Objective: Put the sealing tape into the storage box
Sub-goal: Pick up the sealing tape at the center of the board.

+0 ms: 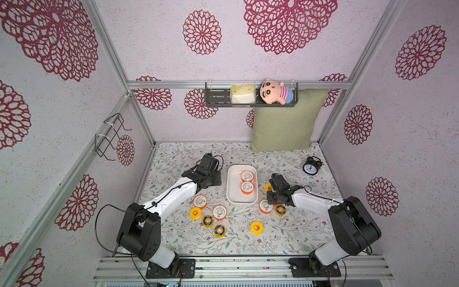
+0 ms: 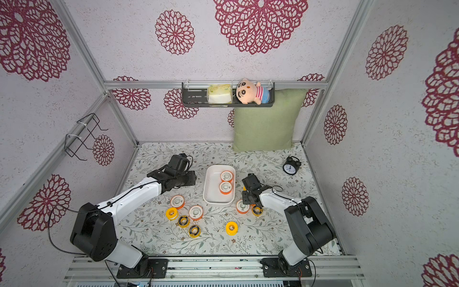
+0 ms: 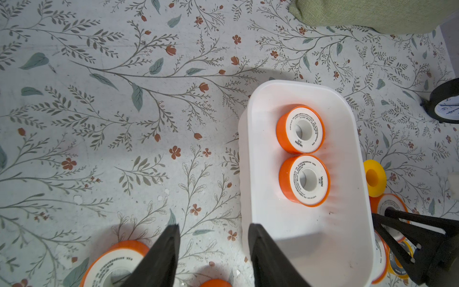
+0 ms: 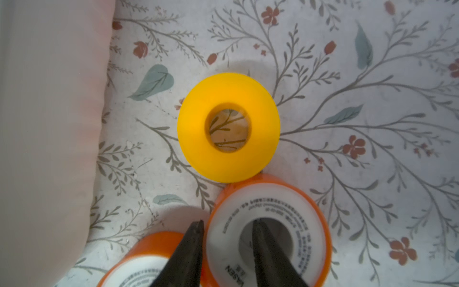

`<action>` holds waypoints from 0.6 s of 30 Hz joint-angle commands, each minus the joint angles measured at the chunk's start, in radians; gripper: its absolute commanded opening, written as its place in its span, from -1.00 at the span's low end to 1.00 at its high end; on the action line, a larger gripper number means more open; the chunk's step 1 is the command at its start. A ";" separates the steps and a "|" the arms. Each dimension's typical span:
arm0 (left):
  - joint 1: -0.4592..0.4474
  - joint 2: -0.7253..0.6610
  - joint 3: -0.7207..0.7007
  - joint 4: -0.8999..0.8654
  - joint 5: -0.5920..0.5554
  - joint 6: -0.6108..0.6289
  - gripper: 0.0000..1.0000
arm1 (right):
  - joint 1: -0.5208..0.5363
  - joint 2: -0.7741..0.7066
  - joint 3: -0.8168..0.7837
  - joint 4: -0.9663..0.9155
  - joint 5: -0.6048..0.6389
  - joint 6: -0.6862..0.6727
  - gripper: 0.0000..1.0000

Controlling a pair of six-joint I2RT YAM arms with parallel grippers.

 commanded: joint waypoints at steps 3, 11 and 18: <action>0.002 0.020 -0.006 0.017 0.004 -0.009 0.03 | 0.005 0.013 0.030 -0.013 0.045 0.028 -0.23; 0.004 0.010 -0.011 0.013 -0.002 -0.006 0.03 | 0.005 0.061 0.042 -0.017 0.044 0.024 -0.23; 0.004 0.005 -0.012 0.010 -0.013 -0.004 0.04 | 0.006 0.065 0.047 -0.013 0.044 0.023 -0.37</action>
